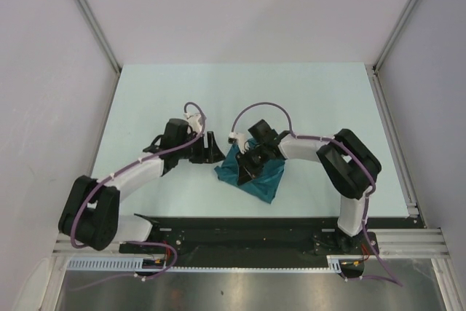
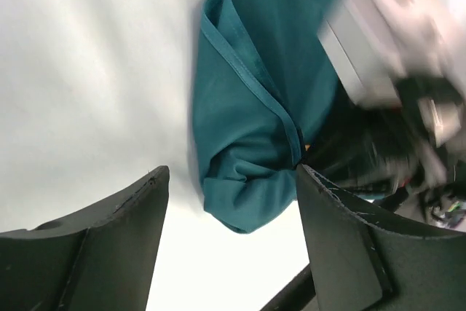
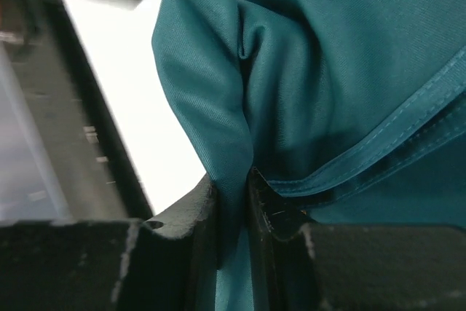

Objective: Fold the napkin, place the utensils inside, and roll it up
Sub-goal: Roll the napkin with the utensil

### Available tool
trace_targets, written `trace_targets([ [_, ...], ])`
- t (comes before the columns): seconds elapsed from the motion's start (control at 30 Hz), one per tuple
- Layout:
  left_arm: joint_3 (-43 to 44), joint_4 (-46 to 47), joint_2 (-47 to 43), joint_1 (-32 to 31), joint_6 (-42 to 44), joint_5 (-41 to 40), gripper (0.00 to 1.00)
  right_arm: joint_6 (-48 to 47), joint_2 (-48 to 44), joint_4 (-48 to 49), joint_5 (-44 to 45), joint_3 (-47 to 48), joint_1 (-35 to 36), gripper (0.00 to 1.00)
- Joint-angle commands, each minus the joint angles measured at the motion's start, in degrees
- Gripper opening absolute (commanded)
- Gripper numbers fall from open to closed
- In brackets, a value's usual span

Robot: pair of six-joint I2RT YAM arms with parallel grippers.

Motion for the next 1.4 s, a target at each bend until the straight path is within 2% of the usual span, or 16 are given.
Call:
trace_targets([
  [0.0, -5.57, 8.97, -6.39, -4.09, 2.06, -3.79, 0.74, 4.68, 6.18, -4.44, -17.76, 3.10, -2.87, 0.00],
  [0.3, -10.77, 16.02, -8.08, -8.67, 5.40, -3.70, 0.75, 7.84, 13.58, -3.91, -27.26, 5.47, -7.45, 0.00],
  [0.63, -9.81, 21.03, -1.67, -11.31, 8.30, -2.03, 0.75, 9.95, 20.17, -3.99, -31.21, 6.87, -11.14, 0.00],
  [0.97, -9.98, 21.82, 1.76, -12.01, 8.92, -1.77, 0.65, 10.83, 22.11, -3.73, -31.57, 7.49, -12.82, 0.00],
  [1.07, -10.15, 22.09, 2.37, -12.01, 9.00, -1.77, 0.56, 11.09, 22.28, -3.73, -31.31, 7.58, -13.08, 0.00],
  [1.1, -9.98, 22.09, 3.07, -12.01, 9.00, -1.77, 0.47, 11.10, 22.28, -3.65, -31.39, 7.58, -13.08, 0.00],
  [1.17, -9.54, 21.30, 3.78, -12.01, 8.92, -2.30, 0.41, 11.27, 22.20, -3.65, -31.39, 7.67, -13.17, 0.00],
  [1.2, -9.01, 20.95, 4.30, -12.01, 9.00, -2.56, 0.33, 11.27, 22.19, -3.65, -31.22, 7.67, -13.25, 0.00],
  [1.3, -7.61, 18.75, 5.71, -12.01, 9.35, -3.79, 0.20, 11.53, 21.76, -3.73, -30.96, 7.76, -13.26, 0.00],
  [1.37, -6.99, 17.26, 6.77, -12.01, 9.36, -5.10, 0.13, 11.97, 21.14, -3.56, -30.60, 7.76, -13.34, 0.01],
])
